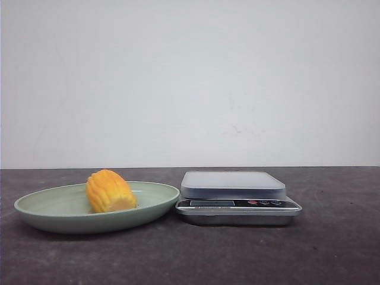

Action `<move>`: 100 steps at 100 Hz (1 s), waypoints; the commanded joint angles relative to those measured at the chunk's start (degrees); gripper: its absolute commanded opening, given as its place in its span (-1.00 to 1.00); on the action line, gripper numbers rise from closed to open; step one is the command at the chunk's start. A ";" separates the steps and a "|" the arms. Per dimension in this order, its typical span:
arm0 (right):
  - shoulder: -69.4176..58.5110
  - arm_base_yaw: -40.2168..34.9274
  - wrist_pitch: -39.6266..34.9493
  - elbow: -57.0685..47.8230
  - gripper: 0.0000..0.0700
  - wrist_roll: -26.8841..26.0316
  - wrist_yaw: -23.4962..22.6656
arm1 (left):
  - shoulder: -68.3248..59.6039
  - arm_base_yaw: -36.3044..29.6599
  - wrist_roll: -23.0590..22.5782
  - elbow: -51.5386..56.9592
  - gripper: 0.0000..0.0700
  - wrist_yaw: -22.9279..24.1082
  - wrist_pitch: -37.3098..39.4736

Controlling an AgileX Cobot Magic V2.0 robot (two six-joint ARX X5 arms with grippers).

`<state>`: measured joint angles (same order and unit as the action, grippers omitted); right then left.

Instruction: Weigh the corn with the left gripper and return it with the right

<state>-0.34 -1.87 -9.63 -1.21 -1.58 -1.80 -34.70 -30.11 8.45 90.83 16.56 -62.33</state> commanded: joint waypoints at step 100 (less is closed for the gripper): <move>0.13 -0.04 0.63 0.42 -0.98 -0.57 0.26 | 33.88 30.82 -1.03 -80.43 -0.97 -15.41 54.23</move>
<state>-0.34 -1.87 -9.63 -1.21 -1.58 -1.69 -1.96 0.01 7.70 11.22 2.37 -8.73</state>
